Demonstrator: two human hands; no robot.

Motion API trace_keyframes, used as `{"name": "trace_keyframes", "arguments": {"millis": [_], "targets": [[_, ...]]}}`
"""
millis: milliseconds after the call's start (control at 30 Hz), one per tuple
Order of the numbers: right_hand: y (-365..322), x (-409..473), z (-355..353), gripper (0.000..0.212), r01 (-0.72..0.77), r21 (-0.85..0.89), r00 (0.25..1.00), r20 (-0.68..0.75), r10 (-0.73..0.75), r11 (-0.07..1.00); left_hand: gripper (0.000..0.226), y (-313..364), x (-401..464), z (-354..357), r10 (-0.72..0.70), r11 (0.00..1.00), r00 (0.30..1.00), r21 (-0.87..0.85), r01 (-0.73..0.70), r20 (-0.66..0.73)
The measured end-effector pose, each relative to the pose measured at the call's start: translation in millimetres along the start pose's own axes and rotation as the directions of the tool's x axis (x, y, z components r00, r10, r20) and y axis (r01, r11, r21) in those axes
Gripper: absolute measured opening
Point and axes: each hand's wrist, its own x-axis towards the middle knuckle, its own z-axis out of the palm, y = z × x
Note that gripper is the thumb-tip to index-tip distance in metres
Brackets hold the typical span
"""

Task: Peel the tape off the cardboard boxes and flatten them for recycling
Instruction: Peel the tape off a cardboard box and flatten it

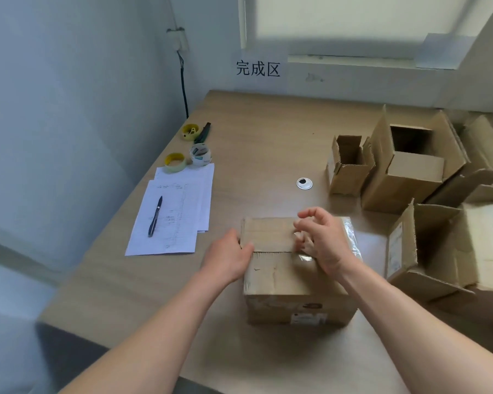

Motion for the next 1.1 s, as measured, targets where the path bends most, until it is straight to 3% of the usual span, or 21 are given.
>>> {"name": "trace_keyframes", "arguments": {"millis": [100, 133, 167, 233, 267, 400, 467, 567, 667, 767, 833, 967, 1100], "targets": [[11, 7, 1, 0.011, 0.063, -0.093, 0.997, -0.042, -0.067, 0.994, 0.047, -7, 2, 15, 0.188, 0.981, 0.975, -0.028, -0.193, -0.121], [13, 8, 0, 0.011, 0.111, -0.217, 0.991, -0.054, -0.126, 0.97, 0.051, -6, 4, 19, 0.282, 0.958, 0.949, -0.005, -0.285, -0.145], [14, 9, -3, 0.017, 0.174, -0.405, 0.977, -0.045, -0.21, 0.898, 0.051, -4, 4, 22, 0.346, 0.938, 0.928, 0.013, -0.348, -0.139], [16, 7, -14, 0.031, 0.266, -0.747, 0.936, 0.048, -0.35, 0.609, 0.057, -4, 4, 29, 0.406, 0.914, 0.907, 0.032, -0.405, -0.109], [16, 4, -19, 0.035, 0.278, -0.831, 0.919, 0.084, -0.385, 0.481, 0.063, -5, 4, 33, 0.412, 0.911, 0.904, 0.032, -0.411, -0.112], [32, -1, -44, 0.022, 0.215, -0.966, 0.862, 0.117, -0.493, 0.146, 0.064, -10, 8, 41, 0.381, 0.924, 0.917, 0.039, -0.38, -0.119], [37, -5, -50, 0.012, 0.182, -0.983, 0.798, 0.123, -0.59, 0.041, 0.062, -8, 8, 41, 0.381, 0.924, 0.915, 0.032, -0.38, -0.132], [33, -12, -45, 0.032, 0.256, -0.966, 0.749, 0.167, -0.641, 0.047, 0.061, -8, 7, 40, 0.391, 0.92, 0.908, 0.034, -0.39, -0.151], [29, -16, -29, 0.054, 0.306, -0.929, 0.824, 0.148, -0.547, 0.21, 0.06, -8, 6, 41, 0.397, 0.917, 0.904, 0.039, -0.396, -0.158], [27, -20, -14, 0.05, 0.311, -0.869, 0.867, 0.093, -0.489, 0.386, 0.061, -8, 5, 39, 0.393, 0.919, 0.906, 0.034, -0.392, -0.156], [27, -23, -10, 0.046, 0.33, -0.836, 0.866, 0.083, -0.493, 0.439, 0.062, -7, 4, 39, 0.39, 0.921, 0.909, 0.032, -0.389, -0.146], [34, -24, -11, 0.047, 0.332, -0.849, 0.818, 0.042, -0.574, 0.411, 0.063, -7, 2, 37, 0.385, 0.923, 0.914, 0.032, -0.385, -0.13], [42, -22, -12, 0.048, 0.191, -0.961, 0.711, -0.004, -0.703, 0.199, 0.058, -8, 3, 37, 0.395, 0.918, 0.909, 0.031, -0.394, -0.132]]}}
